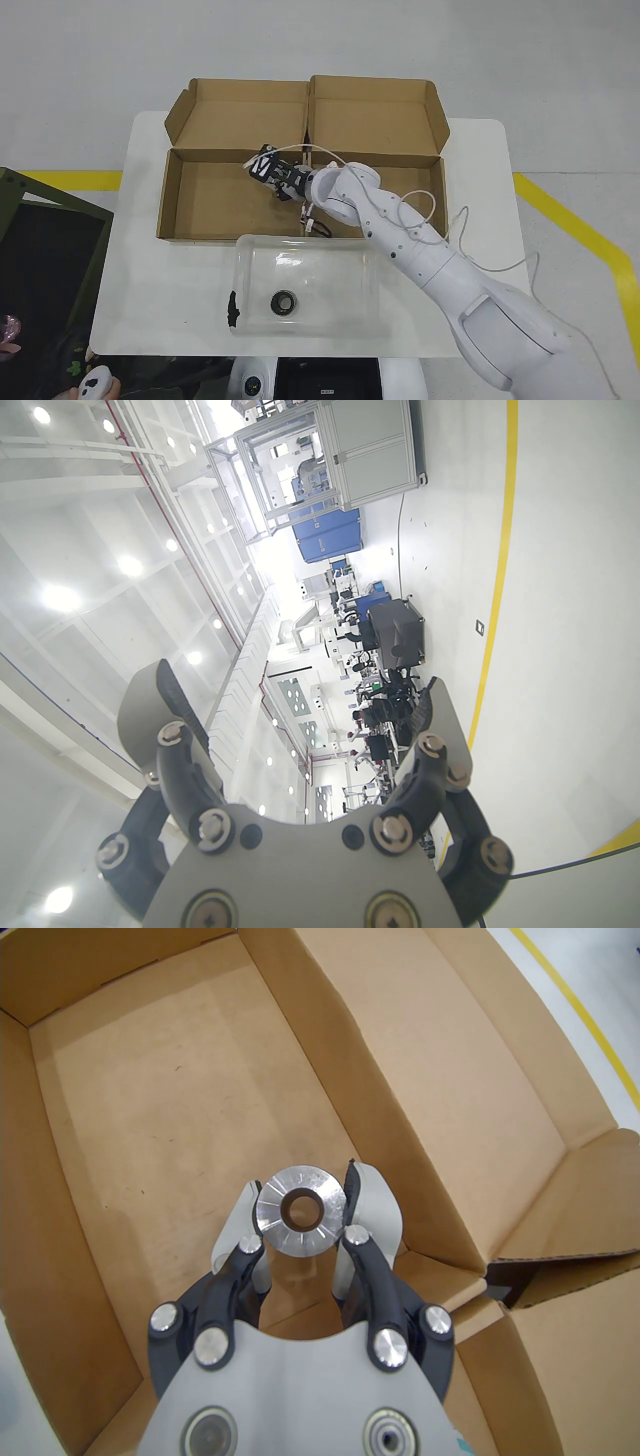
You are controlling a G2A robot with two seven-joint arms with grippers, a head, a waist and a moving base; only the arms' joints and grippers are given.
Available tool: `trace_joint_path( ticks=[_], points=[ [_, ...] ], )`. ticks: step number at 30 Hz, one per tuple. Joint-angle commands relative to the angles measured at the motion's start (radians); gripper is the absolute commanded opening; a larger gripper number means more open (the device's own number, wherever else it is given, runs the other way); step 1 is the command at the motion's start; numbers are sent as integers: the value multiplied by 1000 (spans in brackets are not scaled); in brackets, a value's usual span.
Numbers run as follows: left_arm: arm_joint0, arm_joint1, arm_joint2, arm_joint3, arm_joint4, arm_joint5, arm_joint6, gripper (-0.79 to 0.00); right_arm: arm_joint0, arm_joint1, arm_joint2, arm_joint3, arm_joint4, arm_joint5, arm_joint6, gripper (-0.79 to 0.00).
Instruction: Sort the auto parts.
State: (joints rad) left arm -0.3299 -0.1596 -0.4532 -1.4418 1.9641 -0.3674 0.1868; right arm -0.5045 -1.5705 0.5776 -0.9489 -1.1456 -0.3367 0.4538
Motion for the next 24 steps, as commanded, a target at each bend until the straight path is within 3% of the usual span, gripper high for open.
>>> trace_joint_path(
  ticks=[1, 3, 9, 16, 18, 24],
  points=[
    [0, 0, 0, 0, 0, 0, 0, 0, 2, -6, -3, 12, -5, 4, 1, -785],
    [0, 0, 0, 0, 0, 0, 0, 0, 4, -13, -7, 22, -8, 6, 1, -773],
    [0, 0, 0, 0, 0, 0, 0, 0, 11, -33, -26, 27, -48, 22, 17, -579],
    [0, 0, 0, 0, 0, 0, 0, 0, 13, -52, -32, 39, -68, 30, 33, -517],
    [0, 0, 0, 0, 0, 0, 0, 0, 13, -56, -29, 34, -71, 31, 32, -453],
    [0, 0, 0, 0, 0, 0, 0, 0, 2, -53, -8, -19, -95, 17, 36, -428]
  ],
)
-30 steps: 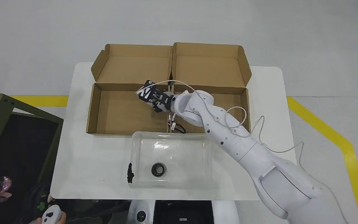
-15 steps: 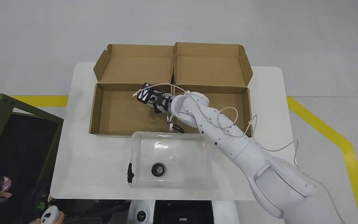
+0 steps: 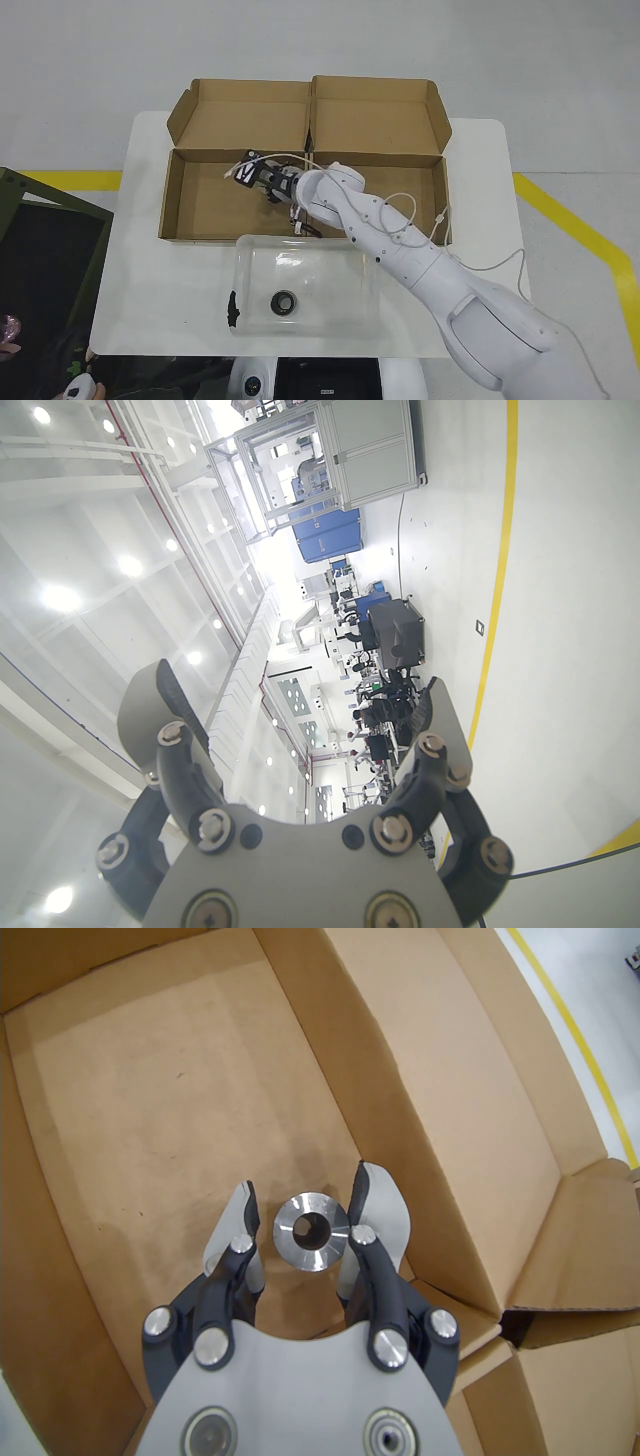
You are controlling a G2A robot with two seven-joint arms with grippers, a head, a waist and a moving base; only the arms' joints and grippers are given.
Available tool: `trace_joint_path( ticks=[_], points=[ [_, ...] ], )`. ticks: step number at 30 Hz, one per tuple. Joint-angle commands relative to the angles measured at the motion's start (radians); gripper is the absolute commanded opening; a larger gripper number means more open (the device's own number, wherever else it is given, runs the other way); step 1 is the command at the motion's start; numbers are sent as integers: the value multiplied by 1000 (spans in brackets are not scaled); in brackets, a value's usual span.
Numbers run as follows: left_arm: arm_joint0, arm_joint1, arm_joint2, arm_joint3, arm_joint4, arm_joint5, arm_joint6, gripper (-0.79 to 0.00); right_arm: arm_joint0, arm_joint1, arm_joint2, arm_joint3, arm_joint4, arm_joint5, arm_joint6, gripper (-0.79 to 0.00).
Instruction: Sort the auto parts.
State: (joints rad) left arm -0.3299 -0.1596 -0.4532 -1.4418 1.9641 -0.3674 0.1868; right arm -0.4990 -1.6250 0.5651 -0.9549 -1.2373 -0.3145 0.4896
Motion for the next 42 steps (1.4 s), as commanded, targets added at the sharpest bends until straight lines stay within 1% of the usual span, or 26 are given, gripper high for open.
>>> trace_joint_path(
  ticks=[1, 5, 7, 10, 16, 22, 28, 35, 42],
  points=[
    [0, 0, 0, 0, 0, 0, 0, 0, -8, 4, 9, -31, -10, -12, 2, -428],
    [0, 0, 0, 0, 0, 0, 0, 0, -43, 22, 39, -123, -33, -41, 18, -419],
    [0, 0, 0, 0, 0, 0, 0, 0, -66, 35, 59, -180, -39, -74, 34, -431],
    [0, 0, 0, 0, 0, 0, 0, 0, -107, 58, 99, -275, -54, -117, 62, -419],
    [0, 0, 0, 0, 0, 0, 0, 0, -220, 106, 187, -479, -80, -203, 120, -403],
    [0, 0, 0, 0, 0, 0, 0, 0, -341, 145, 254, -646, -97, -287, 147, -394],
    [0, 0, 0, 0, 0, 0, 0, 0, -448, 174, 294, -765, -111, -356, 152, -394],
    [0, 0, 0, 0, 0, 0, 0, 0, -550, 202, 315, -876, -122, -441, 156, -354],
    [0, 0, 0, 0, 0, 0, 0, 0, -626, 226, 337, -969, -150, -484, 169, -363]
  ],
)
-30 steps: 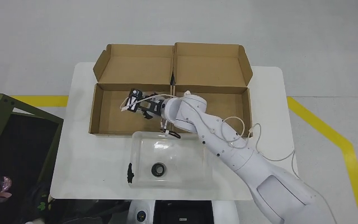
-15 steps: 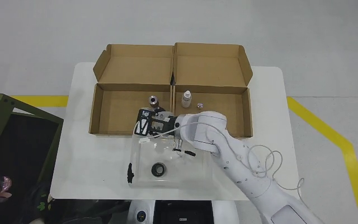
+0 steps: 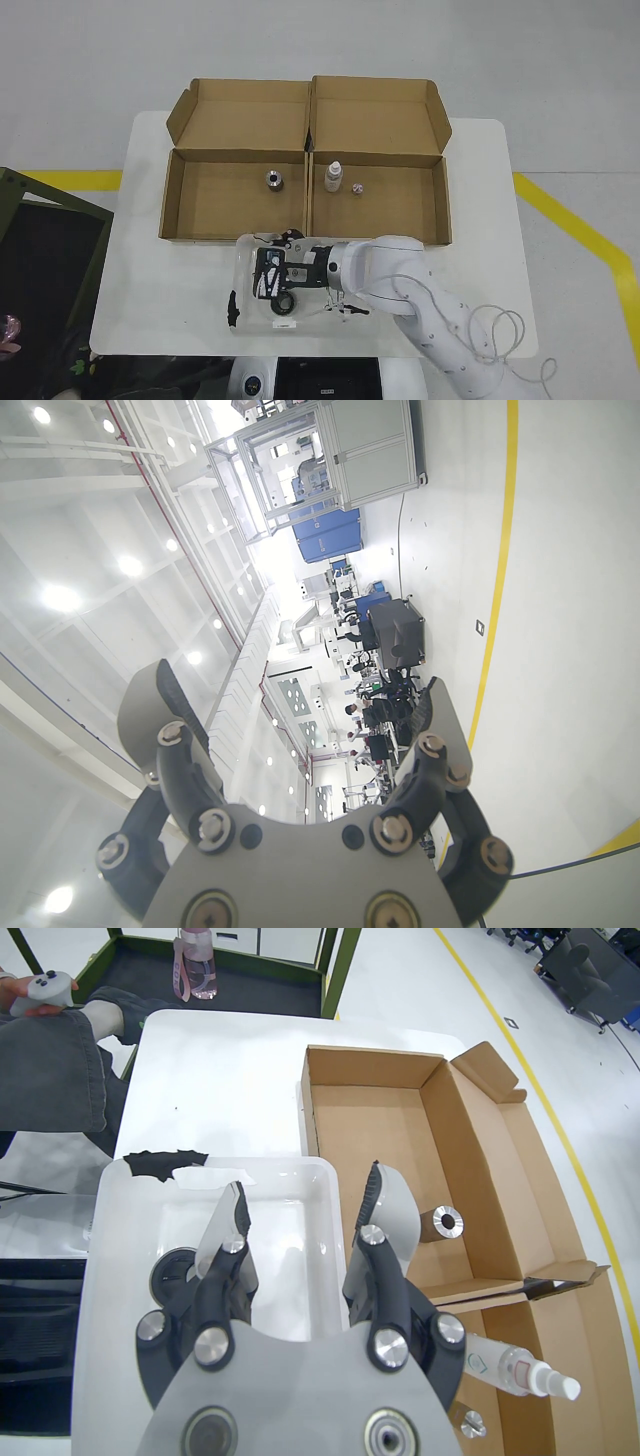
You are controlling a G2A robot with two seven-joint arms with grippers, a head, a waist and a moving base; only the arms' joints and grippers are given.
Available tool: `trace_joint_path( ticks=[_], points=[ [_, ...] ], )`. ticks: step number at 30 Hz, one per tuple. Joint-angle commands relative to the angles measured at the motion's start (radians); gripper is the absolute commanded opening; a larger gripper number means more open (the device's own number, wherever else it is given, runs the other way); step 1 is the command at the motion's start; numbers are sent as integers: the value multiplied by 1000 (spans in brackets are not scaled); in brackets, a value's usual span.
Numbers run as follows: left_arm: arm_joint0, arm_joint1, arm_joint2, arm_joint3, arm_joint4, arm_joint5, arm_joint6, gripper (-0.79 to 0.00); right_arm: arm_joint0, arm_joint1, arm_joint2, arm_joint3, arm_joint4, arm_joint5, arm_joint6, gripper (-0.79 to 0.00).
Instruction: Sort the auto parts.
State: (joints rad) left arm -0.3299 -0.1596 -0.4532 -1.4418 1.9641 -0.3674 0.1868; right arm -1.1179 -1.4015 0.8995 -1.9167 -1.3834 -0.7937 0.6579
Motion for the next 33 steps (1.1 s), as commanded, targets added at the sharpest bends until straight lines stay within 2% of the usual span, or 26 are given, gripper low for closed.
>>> trace_joint_path(
  ticks=[1, 9, 16, 19, 33],
  points=[
    [0, 0, 0, 0, 0, 0, 0, 0, -16, 6, 4, -15, -9, -8, 1, -363],
    [0, 0, 0, 0, 0, 0, 0, 0, -75, 26, 7, -21, -48, -31, -7, -369],
    [0, 0, 0, 0, 0, 0, 0, 0, -124, 45, 7, -36, -87, -60, -9, -320],
    [0, 0, 0, 0, 0, 0, 0, 0, -142, 51, 4, -37, -103, -65, -11, -332],
    [0, 0, 0, 0, 0, 0, 0, 0, -166, 72, -26, -6, -130, -82, -34, -320]
  ],
)
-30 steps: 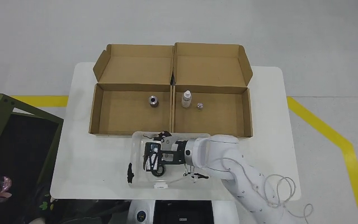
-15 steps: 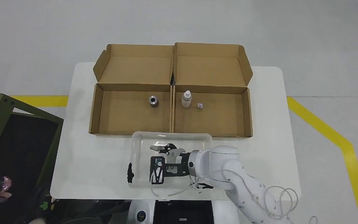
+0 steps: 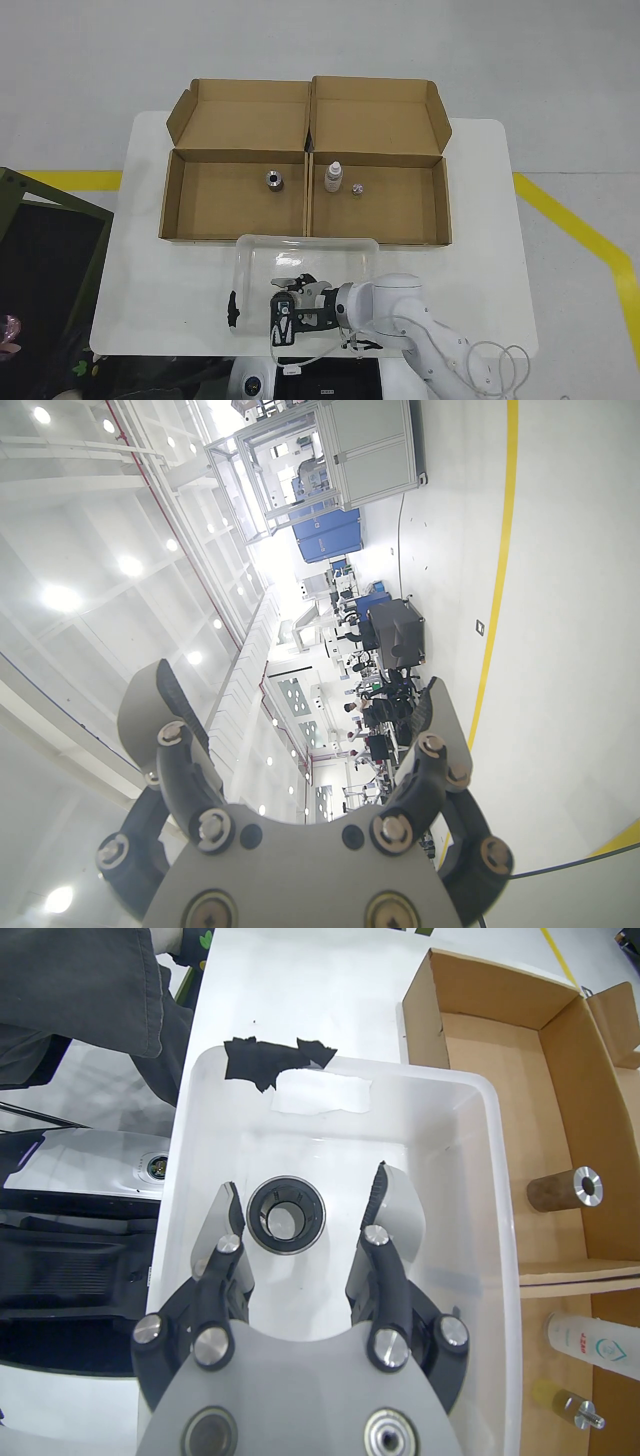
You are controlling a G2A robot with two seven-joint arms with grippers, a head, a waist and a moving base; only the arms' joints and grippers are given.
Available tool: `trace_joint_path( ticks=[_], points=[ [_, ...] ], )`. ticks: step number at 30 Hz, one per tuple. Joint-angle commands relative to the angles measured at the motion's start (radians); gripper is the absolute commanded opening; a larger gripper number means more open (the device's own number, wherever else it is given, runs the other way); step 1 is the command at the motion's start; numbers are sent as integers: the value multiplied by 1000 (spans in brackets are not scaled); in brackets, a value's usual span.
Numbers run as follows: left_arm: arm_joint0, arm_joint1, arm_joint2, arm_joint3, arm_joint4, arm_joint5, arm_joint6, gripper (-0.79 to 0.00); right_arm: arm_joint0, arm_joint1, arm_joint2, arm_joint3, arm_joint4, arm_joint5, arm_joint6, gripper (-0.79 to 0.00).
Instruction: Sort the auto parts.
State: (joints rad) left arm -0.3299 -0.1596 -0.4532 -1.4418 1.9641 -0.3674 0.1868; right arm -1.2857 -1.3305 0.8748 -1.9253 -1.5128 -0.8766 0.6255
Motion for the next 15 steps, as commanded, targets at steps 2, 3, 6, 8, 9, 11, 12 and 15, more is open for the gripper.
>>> trace_joint_path(
  ticks=[2, 3, 6, 8, 9, 11, 12, 15],
  points=[
    [0, 0, 0, 0, 0, 0, 0, 0, 4, 3, -5, 8, -1, 3, -2, -305],
    [0, 0, 0, 0, 0, 0, 0, 0, 5, 3, -7, 11, -2, 3, 0, -299],
    [0, 0, 0, 0, 0, 0, 0, 0, 9, 6, -14, 21, -2, 5, 4, -277],
    [0, 0, 0, 0, 0, 0, 0, 0, 13, 6, -20, 31, -1, 8, 5, -246],
    [0, 0, 0, 0, 0, 0, 0, 0, 16, 7, -24, 39, 0, 9, 5, -249],
    [0, 0, 0, 0, 0, 0, 0, 0, 26, 6, -33, 55, 2, 13, 4, -256],
    [0, 0, 0, 0, 0, 0, 0, 0, 31, 6, -37, 63, 2, 16, 3, -256],
    [0, 0, 0, 0, 0, 0, 0, 0, 51, 3, -52, 90, 9, 26, -1, -262]
  ],
)
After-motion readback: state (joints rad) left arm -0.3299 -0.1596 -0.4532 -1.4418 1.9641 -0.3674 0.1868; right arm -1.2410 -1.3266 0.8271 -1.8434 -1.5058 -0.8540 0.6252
